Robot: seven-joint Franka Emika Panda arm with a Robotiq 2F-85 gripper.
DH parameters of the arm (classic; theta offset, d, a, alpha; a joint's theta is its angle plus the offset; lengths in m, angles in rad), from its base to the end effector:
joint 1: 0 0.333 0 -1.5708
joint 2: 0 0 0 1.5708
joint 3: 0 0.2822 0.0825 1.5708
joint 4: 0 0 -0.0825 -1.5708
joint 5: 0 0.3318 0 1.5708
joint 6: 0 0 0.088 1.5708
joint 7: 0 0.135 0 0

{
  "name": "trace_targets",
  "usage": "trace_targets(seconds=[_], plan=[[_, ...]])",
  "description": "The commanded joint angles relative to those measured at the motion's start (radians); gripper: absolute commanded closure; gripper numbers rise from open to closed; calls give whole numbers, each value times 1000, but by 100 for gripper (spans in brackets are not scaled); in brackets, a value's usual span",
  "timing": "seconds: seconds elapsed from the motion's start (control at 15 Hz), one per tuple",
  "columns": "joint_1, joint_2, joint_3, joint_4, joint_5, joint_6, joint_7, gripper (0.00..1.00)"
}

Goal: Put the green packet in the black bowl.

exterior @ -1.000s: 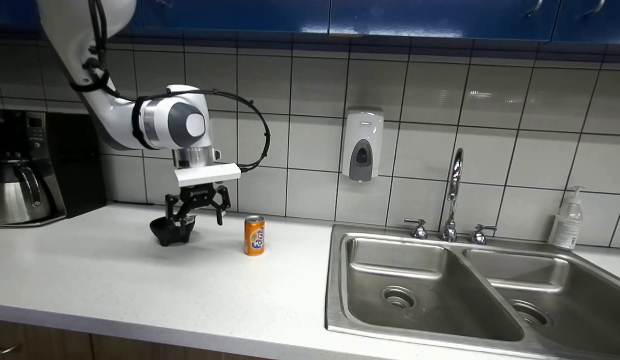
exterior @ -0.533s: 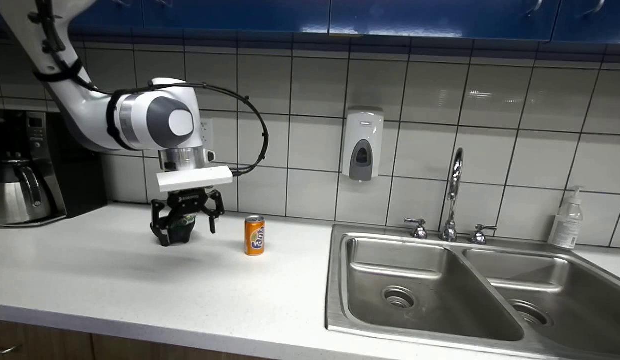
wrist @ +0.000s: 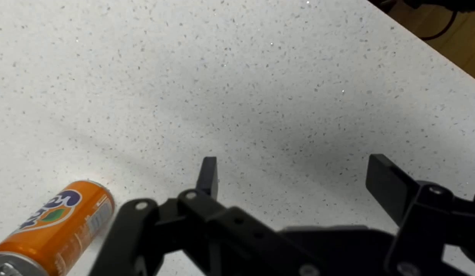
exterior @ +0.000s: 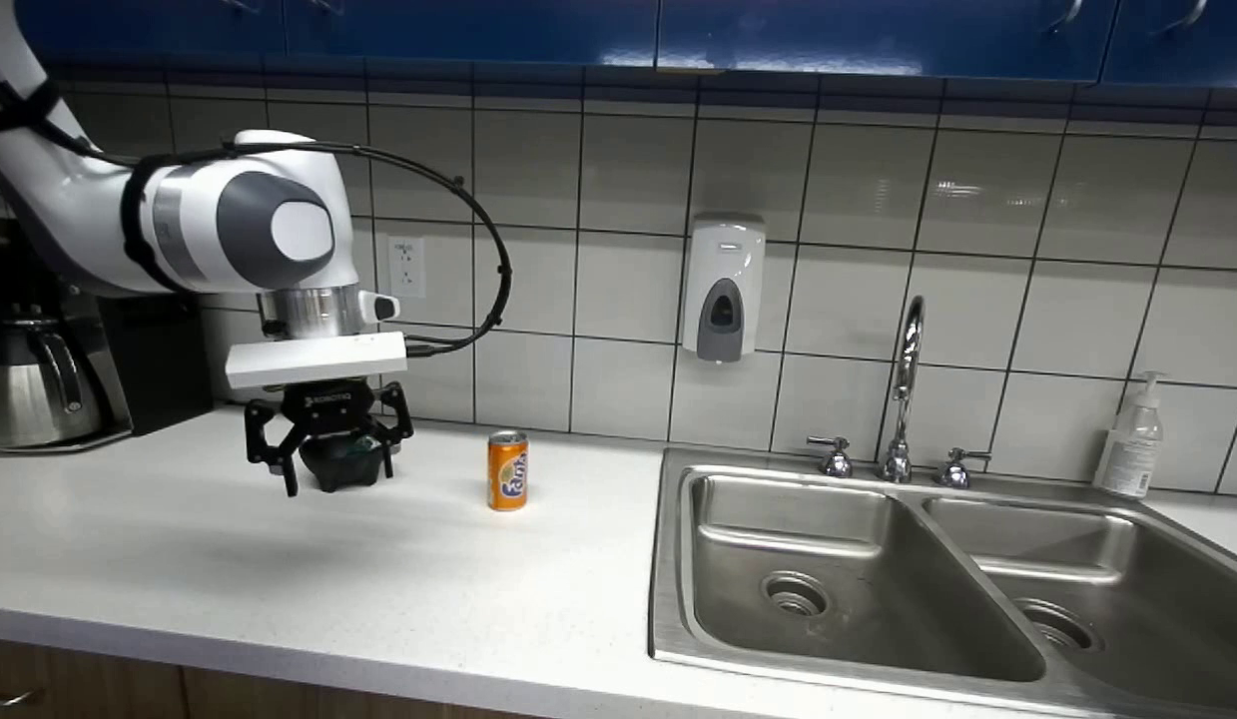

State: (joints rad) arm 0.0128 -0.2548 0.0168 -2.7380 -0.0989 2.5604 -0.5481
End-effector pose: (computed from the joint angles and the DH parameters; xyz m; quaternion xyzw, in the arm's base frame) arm 0.3750 0.0107 0.2871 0.9452 0.3227 0.0292 0.0397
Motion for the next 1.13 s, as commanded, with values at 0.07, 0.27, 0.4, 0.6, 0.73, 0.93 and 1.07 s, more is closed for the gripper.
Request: trace_targets(seconds=[0.07, 0.27, 0.4, 0.6, 0.73, 0.93, 1.07], plan=[[23, -116, -19, -65, -1, -27, 113, 0], [24, -109, -17, -35, -14, -59, 146, 0], [30, -78, -30, -33, -13, -24, 120, 0], [31, -80, -30, -33, -13, -27, 122, 0], [31, -80, -31, -33, -13, -27, 122, 0], [31, -80, -31, -33, -12, -27, 122, 0], [31, -80, -31, -33, -12, -27, 122, 0]])
